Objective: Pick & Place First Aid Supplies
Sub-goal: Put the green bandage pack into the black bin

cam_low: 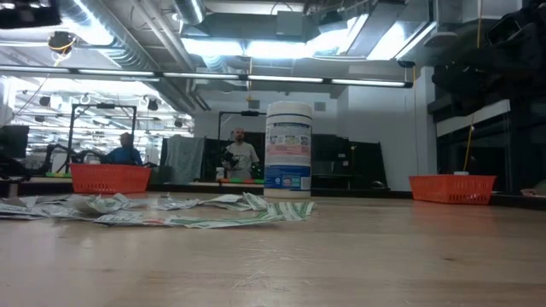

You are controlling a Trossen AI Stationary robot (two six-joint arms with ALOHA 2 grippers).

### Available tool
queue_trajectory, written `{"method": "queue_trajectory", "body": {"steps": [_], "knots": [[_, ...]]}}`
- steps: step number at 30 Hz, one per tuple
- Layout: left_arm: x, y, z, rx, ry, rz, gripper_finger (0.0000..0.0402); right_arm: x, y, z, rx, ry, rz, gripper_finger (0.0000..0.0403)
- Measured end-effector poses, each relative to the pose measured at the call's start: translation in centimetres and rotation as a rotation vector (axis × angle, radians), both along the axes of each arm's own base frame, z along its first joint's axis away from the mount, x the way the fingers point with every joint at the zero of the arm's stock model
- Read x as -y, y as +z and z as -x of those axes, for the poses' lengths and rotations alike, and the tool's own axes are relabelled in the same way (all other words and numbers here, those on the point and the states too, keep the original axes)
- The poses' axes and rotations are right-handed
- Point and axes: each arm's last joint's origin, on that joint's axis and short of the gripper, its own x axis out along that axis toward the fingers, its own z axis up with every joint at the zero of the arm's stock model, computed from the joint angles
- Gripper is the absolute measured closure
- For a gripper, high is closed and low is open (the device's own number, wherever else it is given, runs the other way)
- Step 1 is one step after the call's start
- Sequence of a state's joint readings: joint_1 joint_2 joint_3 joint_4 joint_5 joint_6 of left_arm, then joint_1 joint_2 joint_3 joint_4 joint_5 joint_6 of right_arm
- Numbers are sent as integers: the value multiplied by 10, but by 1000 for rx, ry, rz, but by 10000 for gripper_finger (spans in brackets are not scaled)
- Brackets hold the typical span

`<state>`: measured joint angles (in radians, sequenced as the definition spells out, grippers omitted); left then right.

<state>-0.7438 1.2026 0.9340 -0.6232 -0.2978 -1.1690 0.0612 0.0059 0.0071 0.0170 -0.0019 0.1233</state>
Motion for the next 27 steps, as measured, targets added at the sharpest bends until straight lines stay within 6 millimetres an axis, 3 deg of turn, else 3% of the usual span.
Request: {"method": "queue_trajectory", "body": {"steps": [15, 27], "knots": [[-29, 14, -35, 274, 8, -310, 299, 0, 0, 0, -1, -1, 0, 158], [-61, 15, -51, 269, 72, -460, 297, 0, 0, 0, -1, 0, 0, 158]]}}
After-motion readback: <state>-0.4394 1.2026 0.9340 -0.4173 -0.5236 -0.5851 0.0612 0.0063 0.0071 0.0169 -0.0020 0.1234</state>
